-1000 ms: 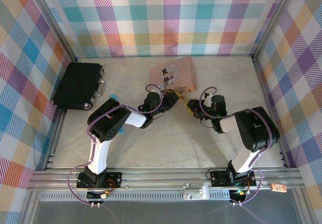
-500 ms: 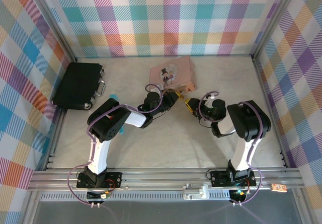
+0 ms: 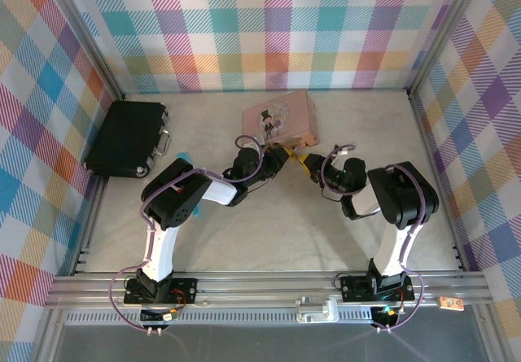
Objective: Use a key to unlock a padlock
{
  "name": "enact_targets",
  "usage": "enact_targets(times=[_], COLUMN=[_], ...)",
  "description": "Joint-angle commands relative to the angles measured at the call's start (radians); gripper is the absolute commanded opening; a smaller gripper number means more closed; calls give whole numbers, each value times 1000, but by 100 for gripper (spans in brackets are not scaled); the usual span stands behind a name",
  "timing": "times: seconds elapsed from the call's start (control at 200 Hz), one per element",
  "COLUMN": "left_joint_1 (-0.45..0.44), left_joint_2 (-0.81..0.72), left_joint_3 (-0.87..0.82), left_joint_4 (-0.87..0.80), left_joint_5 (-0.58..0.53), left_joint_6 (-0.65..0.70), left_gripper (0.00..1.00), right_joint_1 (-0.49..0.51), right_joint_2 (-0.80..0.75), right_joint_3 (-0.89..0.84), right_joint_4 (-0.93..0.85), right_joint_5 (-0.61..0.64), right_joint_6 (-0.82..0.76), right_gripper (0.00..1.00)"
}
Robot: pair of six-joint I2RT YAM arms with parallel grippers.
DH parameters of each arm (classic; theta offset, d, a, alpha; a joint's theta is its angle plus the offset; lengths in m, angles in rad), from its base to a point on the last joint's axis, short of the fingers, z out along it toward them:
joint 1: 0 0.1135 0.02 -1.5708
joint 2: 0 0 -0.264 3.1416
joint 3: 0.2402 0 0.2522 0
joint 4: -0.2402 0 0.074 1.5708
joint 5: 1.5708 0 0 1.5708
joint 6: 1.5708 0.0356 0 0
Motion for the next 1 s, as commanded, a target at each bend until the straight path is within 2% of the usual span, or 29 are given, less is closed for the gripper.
enact_targets(times=[0.0, 0.205, 0.315, 0.565, 0.645, 0.805, 0.995], left_joint_1=[-12, -12, -14, -32, -33, -43, -50], left_joint_2=[-2, -3, 3, 11, 19, 37, 67], left_joint_3=[15, 26, 32, 92, 96, 131, 158], left_joint_4=[-7, -20, -26, -244, -268, -330, -336], left_joint_5=[25, 21, 15, -53, -77, -95, -100], left_joint_6=[-48, -46, -48, 38, 29, 28, 1], left_gripper=[0, 0, 0, 0, 0, 8, 27], right_joint_1=[11, 27, 26, 25, 25, 24, 28], right_joint_2=[32, 65, 63, 123, 123, 127, 98], right_joint_3=[43, 69, 58, 34, 14, -10, -28], right_joint_4=[68, 67, 67, 69, 67, 67, 69], right_joint_5=[-32, -50, -30, 19, 42, 65, 71], right_joint_6=[24, 47, 53, 129, 135, 178, 258], right_gripper=[19, 19, 0, 0, 0, 0, 0])
